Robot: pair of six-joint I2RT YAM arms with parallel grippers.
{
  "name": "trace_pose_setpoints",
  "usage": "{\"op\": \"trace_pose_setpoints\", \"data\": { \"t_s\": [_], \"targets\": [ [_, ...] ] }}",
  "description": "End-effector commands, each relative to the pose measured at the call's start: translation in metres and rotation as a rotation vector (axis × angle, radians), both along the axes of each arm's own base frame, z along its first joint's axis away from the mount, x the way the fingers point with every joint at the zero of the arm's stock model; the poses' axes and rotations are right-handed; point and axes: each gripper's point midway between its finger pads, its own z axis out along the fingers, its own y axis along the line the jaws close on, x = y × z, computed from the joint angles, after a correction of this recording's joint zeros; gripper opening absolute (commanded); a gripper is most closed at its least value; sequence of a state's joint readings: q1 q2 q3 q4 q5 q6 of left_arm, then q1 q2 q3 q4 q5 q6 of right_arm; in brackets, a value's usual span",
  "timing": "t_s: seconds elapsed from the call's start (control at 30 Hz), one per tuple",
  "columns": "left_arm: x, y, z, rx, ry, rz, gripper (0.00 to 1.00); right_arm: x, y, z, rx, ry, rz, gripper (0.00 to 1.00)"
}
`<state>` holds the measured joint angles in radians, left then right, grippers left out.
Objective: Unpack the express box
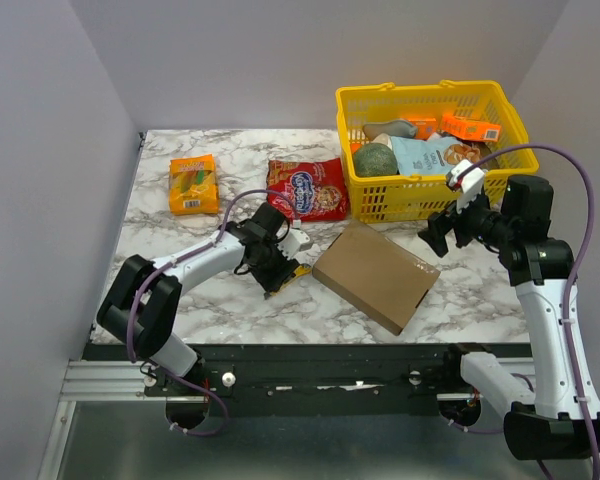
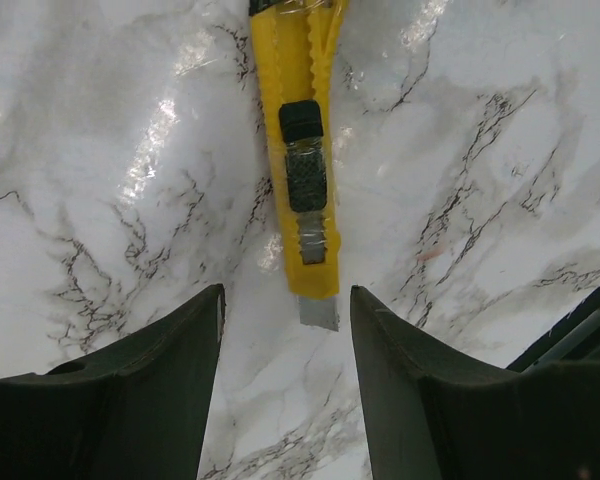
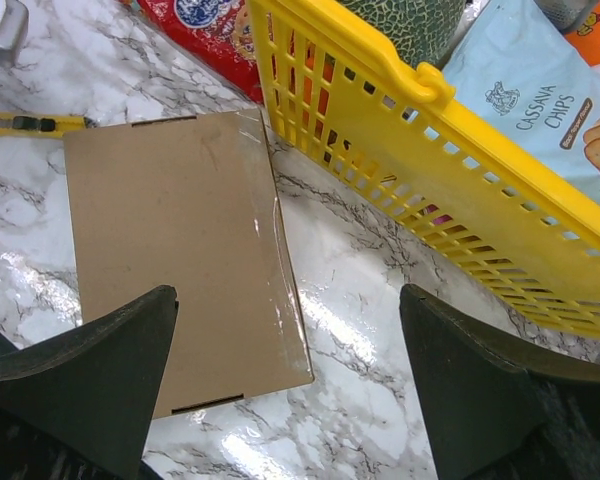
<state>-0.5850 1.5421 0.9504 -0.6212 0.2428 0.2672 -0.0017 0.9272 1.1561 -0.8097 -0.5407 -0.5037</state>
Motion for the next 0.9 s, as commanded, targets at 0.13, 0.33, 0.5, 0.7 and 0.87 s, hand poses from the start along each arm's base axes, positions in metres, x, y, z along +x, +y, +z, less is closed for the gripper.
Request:
{"op": "trace_pose_setpoints", "data": {
  "t_s": [0.13, 0.33, 0.5, 0.7, 0.87],
  "targets": [
    [-0.002, -0.003, -0.023, 0.093, -0.040, 0.032, 0.61, -0.004, 0.002, -0.004, 0.033, 0.008, -0.016, 0.98],
    [-0.002, -0.002, -0.035, 0.143, -0.054, 0.014, 0.46, -0.004, 0.001, -0.004, 0.034, -0.005, -0.022, 0.98],
    [-0.005, -0.002, -0.039, 0.147, -0.041, 0.006, 0.22, -0.003, 0.004, -0.006, 0.043, -0.002, -0.014, 0.98],
    [-0.007, 0.000, -0.037, 0.155, -0.021, 0.009, 0.00, 0.008, 0.009, -0.006, 0.095, 0.016, -0.015, 0.98],
    [-0.006, 0.009, -0.012, 0.138, -0.096, 0.005, 0.00, 0.024, 0.028, 0.019, 0.183, 0.008, 0.016, 0.97]
  ]
}}
